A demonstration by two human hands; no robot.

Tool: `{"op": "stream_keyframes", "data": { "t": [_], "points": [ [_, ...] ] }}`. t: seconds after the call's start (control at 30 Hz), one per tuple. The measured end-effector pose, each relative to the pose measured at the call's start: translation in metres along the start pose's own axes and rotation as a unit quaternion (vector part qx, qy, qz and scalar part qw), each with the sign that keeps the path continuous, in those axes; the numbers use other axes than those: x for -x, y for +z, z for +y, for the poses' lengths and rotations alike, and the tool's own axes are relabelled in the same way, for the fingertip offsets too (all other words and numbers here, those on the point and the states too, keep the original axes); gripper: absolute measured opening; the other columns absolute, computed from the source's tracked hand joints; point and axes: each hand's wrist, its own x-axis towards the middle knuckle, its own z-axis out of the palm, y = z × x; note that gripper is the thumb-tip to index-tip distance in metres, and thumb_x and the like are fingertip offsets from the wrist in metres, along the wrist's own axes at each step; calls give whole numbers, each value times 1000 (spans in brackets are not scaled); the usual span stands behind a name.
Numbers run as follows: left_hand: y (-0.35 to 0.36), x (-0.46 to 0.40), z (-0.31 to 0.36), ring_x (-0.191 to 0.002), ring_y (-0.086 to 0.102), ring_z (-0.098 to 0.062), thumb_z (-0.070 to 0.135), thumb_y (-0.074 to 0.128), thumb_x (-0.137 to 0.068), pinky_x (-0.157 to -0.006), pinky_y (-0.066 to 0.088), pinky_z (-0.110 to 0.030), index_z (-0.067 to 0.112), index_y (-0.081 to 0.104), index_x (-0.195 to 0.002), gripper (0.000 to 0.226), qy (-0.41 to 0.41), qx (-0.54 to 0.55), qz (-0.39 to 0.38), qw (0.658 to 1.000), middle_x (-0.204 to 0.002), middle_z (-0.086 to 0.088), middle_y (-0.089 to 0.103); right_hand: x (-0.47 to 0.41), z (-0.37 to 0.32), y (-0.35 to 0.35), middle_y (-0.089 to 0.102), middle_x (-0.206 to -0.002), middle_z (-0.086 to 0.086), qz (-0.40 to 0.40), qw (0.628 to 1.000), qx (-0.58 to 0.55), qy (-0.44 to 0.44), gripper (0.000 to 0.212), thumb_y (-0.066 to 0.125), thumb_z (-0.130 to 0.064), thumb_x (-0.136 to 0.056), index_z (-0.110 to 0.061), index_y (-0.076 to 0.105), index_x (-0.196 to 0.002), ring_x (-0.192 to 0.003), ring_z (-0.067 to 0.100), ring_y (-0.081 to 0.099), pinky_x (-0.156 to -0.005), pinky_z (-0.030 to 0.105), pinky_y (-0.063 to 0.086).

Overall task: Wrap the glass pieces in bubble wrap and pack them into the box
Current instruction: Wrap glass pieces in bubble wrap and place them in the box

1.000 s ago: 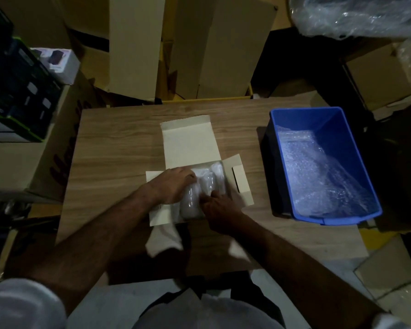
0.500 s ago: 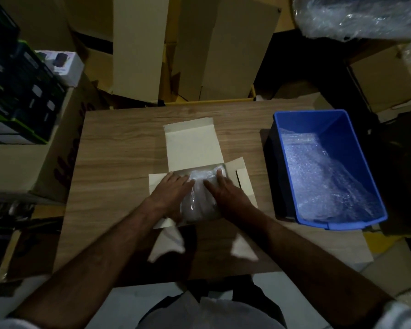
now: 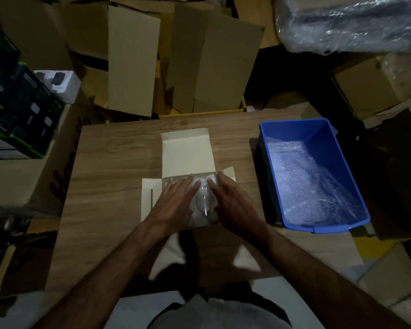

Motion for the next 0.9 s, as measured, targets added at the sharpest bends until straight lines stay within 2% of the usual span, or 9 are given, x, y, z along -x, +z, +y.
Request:
{"op": "stream_keyframes", "data": {
  "t": [0.07,0.17,0.3,0.4,0.53,0.6,0.67,0.77,0.9],
  "points": [
    [2,-8,24,-156,18,-25,31,61,-97,-127,6,-43,19,24,-160,75,0,6,37,999,-168,-7,20,17,9,-18,30,-158,31,32,999,4,12,83,73,-19,-84,-1,34,-155,-148,44,32,-116,45,39],
    [10,-21,57,-143,43,-29,30,64,-92,-121,23,-40,14,46,-150,63,24,14,115,993,-157,-12,43,47,36,-42,25,-161,31,62,992,-58,90,107,90,-33,-67,-6,35,-156,-147,43,33,-113,46,42],
    [19,-50,116,-147,36,-30,29,61,-92,-120,31,-45,12,43,-152,65,50,44,145,987,-161,-14,36,92,89,-56,27,-164,22,132,977,-56,156,67,66,-24,-94,-12,40,-155,-150,35,32,-119,42,35],
    [21,-75,164,-149,33,-35,31,48,-96,-121,28,-49,5,45,-150,60,85,69,170,979,-161,-20,34,121,140,-63,24,-165,20,70,981,-34,175,66,62,-28,-96,-15,37,-156,-152,34,28,-119,37,28],
    [31,-106,212,-148,34,-41,34,65,-91,-118,31,-52,7,49,-149,66,106,44,178,977,-163,-21,28,127,201,-67,23,-164,20,-75,980,53,178,85,70,-36,-86,-18,30,-158,-150,33,28,-121,36,23],
    [40,-122,224,-153,21,-40,38,61,-93,-121,24,-54,11,41,-154,69,89,-14,142,986,-167,-19,15,118,224,-64,25,-163,20,-134,973,96,164,94,76,-40,-80,-20,29,-158,-149,34,29,-121,38,22],
    [49,-136,227,-157,3,-37,40,51,-97,-125,10,-52,15,27,-160,72,50,-55,90,993,-169,-16,-3,105,240,-57,25,-162,18,-171,966,124,146,86,73,-40,-83,-21,32,-157,-149,33,28,-122,41,20],
    [53,-142,226,-157,-6,-35,35,46,-99,-125,3,-51,17,22,-161,69,27,-61,66,996,-170,-14,-8,89,253,-47,32,-160,16,-179,966,134,133,46,46,-32,-103,-22,47,-149,-147,31,31,-122,44,17],
    [46,-134,217,-156,-8,-33,23,52,-97,-124,0,-49,18,27,-160,67,77,2,72,994,-170,-11,-2,89,258,-51,29,-164,14,-121,979,90,141,52,44,-26,-101,-24,41,-153,-150,29,29,-124,41,13]
  ]
}}
